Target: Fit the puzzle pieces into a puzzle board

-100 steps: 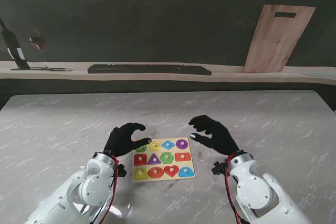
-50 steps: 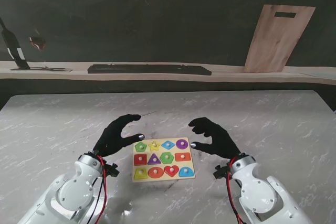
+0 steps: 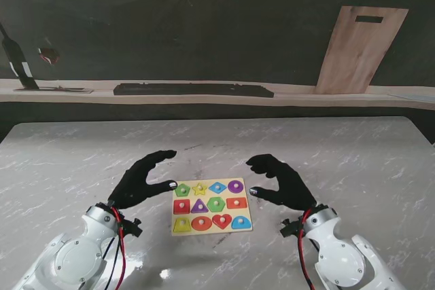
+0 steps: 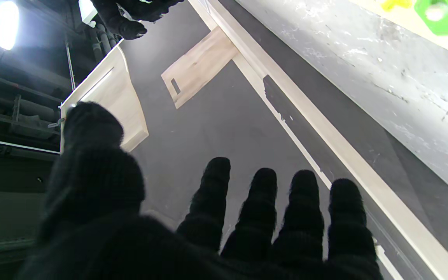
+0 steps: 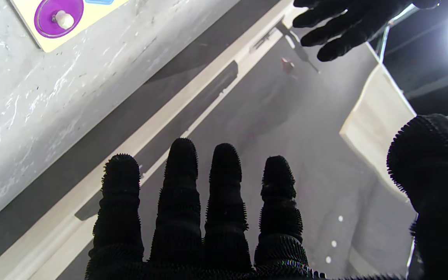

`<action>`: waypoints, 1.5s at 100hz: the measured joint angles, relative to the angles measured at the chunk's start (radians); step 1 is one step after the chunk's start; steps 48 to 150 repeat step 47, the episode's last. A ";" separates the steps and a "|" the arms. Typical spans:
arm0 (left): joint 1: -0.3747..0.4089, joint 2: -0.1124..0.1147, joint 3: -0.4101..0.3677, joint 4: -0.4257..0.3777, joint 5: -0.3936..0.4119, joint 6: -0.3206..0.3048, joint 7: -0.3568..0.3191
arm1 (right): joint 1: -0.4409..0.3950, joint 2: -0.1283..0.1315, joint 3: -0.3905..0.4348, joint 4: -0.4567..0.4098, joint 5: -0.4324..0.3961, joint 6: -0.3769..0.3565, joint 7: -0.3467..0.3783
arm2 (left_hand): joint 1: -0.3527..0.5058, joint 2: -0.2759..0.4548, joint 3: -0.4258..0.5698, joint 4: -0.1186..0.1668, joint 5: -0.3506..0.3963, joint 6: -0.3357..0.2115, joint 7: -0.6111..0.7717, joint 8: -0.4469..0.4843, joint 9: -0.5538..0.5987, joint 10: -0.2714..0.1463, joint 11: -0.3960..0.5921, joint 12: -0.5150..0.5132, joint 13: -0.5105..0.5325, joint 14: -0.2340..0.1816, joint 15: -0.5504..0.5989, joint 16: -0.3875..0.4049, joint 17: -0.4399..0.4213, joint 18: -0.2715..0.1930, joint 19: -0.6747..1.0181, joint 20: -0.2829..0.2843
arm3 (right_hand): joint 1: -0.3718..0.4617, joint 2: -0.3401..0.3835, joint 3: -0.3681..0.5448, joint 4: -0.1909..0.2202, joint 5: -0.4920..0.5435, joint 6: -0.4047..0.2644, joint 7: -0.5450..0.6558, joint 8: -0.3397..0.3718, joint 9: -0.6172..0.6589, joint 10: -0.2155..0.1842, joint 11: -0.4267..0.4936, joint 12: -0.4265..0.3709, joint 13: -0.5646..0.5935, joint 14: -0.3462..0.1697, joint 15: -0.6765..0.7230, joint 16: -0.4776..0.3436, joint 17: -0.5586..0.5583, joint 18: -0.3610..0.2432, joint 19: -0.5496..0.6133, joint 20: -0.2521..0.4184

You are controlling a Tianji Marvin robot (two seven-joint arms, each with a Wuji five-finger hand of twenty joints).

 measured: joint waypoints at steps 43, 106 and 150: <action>-0.029 0.005 0.024 0.005 -0.036 0.036 -0.051 | 0.007 0.000 -0.003 0.003 0.017 0.009 0.005 | 0.003 0.000 0.000 0.000 0.000 0.000 -0.012 0.000 0.011 0.000 -0.001 0.000 0.019 0.000 -0.002 0.000 0.005 0.000 -0.014 0.006 | 0.002 0.042 -0.062 0.000 0.000 0.000 0.000 0.000 0.000 0.000 0.000 0.000 0.000 0.000 0.003 0.000 0.000 0.000 0.000 0.000; -0.029 0.005 0.024 0.004 -0.036 0.039 -0.051 | 0.008 0.000 -0.005 0.003 0.018 0.011 0.006 | 0.003 0.000 0.000 0.000 0.000 0.000 -0.012 0.000 0.011 0.000 -0.001 0.000 0.019 0.000 -0.002 0.000 0.006 0.000 -0.014 0.009 | 0.002 0.045 -0.073 0.000 0.000 0.000 0.000 0.000 0.000 0.000 0.000 0.000 0.000 0.000 0.005 0.000 0.000 0.000 0.000 0.000; -0.029 0.005 0.024 0.004 -0.036 0.039 -0.051 | 0.008 0.000 -0.005 0.003 0.018 0.011 0.006 | 0.003 0.000 0.000 0.000 0.000 0.000 -0.012 0.000 0.011 0.000 -0.001 0.000 0.019 0.000 -0.002 0.000 0.006 0.000 -0.014 0.009 | 0.002 0.045 -0.073 0.000 0.000 0.000 0.000 0.000 0.000 0.000 0.000 0.000 0.000 0.000 0.005 0.000 0.000 0.000 0.000 0.000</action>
